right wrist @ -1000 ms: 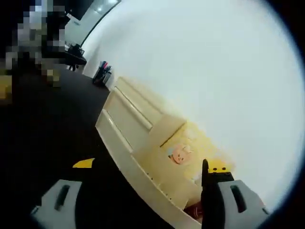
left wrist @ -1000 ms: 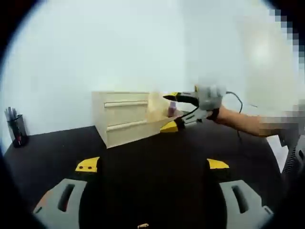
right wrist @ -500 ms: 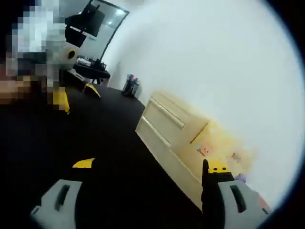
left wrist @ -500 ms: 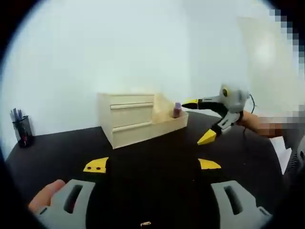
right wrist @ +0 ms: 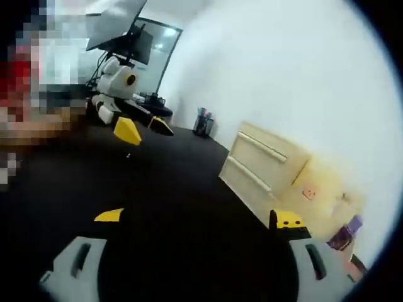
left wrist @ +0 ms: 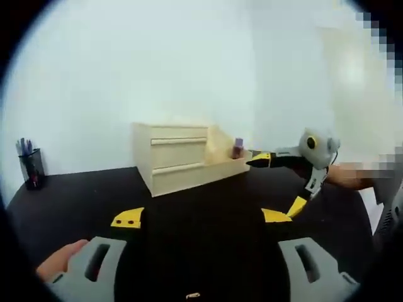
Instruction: Open the drawer, pick up the cosmetic bottles from the table one by one, place them into the drawer, release the gripper, close the drawer, and move the gripper away
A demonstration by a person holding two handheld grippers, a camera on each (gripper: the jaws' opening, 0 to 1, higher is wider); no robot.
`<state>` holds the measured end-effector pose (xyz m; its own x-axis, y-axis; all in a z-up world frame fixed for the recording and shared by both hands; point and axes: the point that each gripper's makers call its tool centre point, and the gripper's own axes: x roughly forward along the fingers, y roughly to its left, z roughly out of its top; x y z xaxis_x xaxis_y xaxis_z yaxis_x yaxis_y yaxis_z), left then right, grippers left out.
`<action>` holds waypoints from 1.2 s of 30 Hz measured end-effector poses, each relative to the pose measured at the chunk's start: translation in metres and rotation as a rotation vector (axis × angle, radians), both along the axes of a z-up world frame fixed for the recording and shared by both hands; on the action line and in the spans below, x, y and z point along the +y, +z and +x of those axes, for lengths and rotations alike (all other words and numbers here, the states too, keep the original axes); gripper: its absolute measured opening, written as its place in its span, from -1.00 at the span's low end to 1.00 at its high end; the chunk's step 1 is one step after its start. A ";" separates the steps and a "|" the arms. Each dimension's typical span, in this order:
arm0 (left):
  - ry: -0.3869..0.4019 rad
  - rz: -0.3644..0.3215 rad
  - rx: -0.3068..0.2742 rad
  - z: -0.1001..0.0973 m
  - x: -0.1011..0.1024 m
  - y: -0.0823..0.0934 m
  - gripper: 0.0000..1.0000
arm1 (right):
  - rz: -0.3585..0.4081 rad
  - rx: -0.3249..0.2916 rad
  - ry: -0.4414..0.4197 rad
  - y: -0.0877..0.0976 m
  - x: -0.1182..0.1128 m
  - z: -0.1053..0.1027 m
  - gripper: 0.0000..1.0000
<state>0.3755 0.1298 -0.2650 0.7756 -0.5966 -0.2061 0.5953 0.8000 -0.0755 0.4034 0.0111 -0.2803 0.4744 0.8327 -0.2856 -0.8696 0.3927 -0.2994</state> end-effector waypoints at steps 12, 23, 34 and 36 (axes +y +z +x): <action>0.008 0.039 -0.008 0.006 0.000 -0.005 0.52 | 0.143 0.099 0.176 -0.010 0.005 -0.033 0.73; 0.035 0.046 0.014 0.005 0.007 -0.010 0.48 | 0.198 0.202 0.268 -0.021 0.015 -0.060 0.63; 0.133 0.099 0.153 -0.006 0.028 -0.016 0.49 | 0.202 0.212 0.267 -0.024 0.016 -0.064 0.58; 0.147 0.105 0.158 -0.008 0.031 -0.017 0.43 | 0.209 0.213 0.264 -0.023 0.016 -0.064 0.57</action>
